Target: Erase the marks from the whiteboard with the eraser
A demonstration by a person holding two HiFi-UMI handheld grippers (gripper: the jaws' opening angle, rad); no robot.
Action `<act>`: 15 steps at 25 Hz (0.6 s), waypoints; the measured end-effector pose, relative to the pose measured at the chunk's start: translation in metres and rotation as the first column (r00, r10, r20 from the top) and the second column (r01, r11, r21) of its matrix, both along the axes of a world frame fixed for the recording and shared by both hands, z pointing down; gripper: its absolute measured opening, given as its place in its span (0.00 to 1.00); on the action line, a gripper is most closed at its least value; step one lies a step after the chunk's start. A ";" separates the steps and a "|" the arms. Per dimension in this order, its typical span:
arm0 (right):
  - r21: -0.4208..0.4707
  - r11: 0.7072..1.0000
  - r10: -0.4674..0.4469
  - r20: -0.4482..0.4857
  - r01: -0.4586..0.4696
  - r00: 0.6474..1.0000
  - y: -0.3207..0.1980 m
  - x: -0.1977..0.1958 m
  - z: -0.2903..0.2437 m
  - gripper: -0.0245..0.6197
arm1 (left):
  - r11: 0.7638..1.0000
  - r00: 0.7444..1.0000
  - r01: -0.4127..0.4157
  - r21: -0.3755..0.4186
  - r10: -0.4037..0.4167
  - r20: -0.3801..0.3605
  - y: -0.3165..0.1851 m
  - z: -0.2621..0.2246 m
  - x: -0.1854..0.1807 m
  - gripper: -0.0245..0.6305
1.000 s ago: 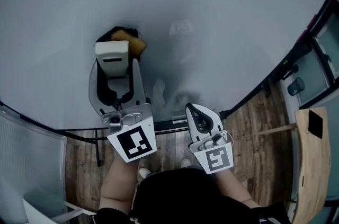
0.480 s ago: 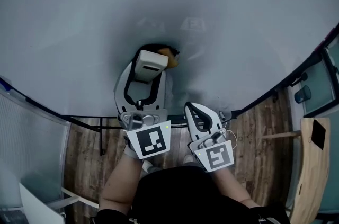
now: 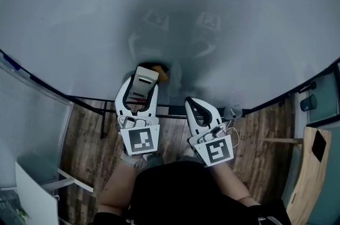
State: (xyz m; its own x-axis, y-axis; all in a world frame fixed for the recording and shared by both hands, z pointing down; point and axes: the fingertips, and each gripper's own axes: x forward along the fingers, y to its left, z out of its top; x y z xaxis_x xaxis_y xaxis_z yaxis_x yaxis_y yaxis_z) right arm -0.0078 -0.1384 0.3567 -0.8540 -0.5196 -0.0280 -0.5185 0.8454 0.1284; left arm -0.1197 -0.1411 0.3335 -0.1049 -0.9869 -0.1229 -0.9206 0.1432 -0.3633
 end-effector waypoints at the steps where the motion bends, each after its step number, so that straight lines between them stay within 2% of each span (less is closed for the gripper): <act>1: -0.007 1.000 -0.015 -0.008 0.015 1.000 0.002 -0.009 0.005 0.08 | 1.000 1.000 0.012 -0.015 -0.012 -0.014 0.007 0.011 -0.009 0.44; 7: -0.040 0.992 -0.122 -0.073 0.120 0.990 0.019 -0.058 0.041 0.08 | 0.989 0.991 0.080 -0.124 -0.092 -0.095 0.054 0.073 -0.058 0.44; 11: -0.064 0.981 -0.191 -0.107 0.185 0.976 0.032 -0.075 0.057 0.08 | 0.970 0.985 0.113 -0.217 -0.137 -0.100 0.086 0.106 -0.071 0.44; 15: -0.072 0.965 -0.259 -0.150 0.251 0.954 0.044 -0.088 0.073 0.08 | 0.959 0.975 0.140 -0.246 -0.177 -0.133 0.110 0.122 -0.081 0.44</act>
State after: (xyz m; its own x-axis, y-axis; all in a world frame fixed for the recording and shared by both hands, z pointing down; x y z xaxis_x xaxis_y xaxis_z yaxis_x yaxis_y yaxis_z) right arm -0.0962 -0.0944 0.4292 -0.9496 -0.2814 0.1382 -0.2620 0.9544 0.1432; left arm -0.2007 -0.0309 0.4556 -0.2618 -0.9551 0.1388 -0.9399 0.2196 -0.2616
